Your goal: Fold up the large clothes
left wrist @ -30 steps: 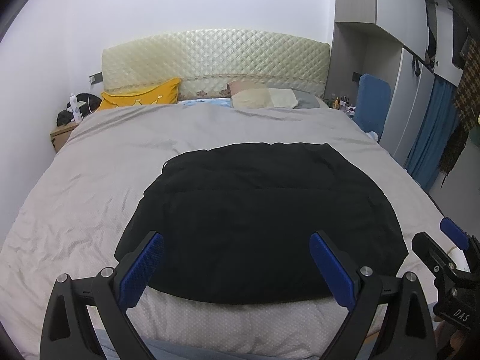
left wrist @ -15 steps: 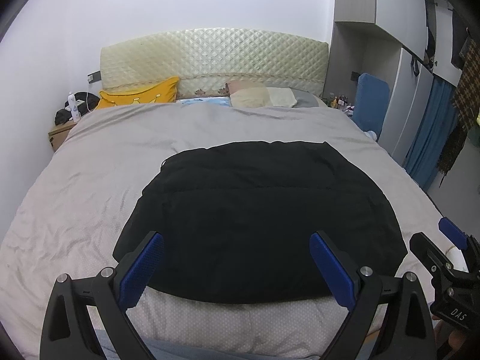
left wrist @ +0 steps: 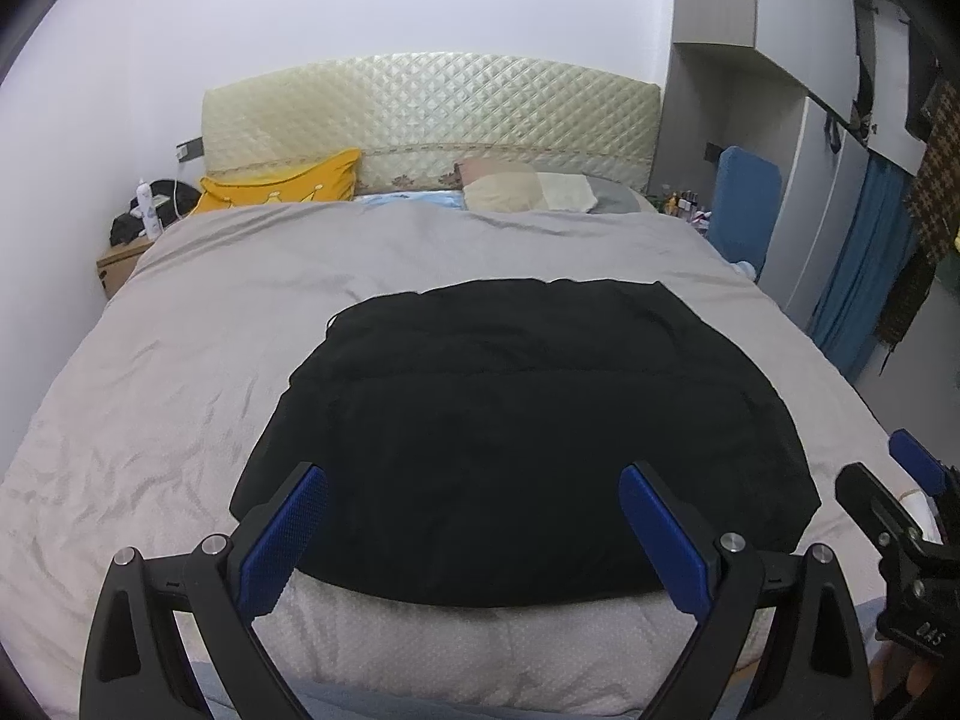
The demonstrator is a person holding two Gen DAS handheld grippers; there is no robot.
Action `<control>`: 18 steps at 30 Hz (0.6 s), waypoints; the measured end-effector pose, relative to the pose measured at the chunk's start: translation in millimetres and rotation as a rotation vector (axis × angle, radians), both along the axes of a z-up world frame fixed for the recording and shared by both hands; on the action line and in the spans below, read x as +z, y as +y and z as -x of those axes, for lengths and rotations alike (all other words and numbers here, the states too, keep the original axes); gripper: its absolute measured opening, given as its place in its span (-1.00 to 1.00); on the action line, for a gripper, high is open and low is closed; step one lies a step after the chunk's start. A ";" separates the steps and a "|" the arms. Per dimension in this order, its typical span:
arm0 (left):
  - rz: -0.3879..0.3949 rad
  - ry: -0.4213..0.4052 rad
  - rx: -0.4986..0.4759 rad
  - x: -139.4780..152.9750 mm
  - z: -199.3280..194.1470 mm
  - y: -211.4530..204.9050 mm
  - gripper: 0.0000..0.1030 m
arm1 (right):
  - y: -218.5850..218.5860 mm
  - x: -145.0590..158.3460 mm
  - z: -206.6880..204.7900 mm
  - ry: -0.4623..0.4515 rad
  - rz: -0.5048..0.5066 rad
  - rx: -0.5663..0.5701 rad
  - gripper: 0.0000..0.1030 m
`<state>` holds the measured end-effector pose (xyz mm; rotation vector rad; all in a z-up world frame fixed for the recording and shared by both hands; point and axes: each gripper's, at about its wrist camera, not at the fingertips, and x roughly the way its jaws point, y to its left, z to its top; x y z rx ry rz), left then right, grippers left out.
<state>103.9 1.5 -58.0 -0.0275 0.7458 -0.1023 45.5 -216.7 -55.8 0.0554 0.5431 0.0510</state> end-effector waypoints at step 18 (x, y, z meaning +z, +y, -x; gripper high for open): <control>-0.012 -0.016 -0.023 4.6 4.6 -7.4 0.92 | -7.2 2.5 3.2 -0.013 -0.014 -0.008 1.00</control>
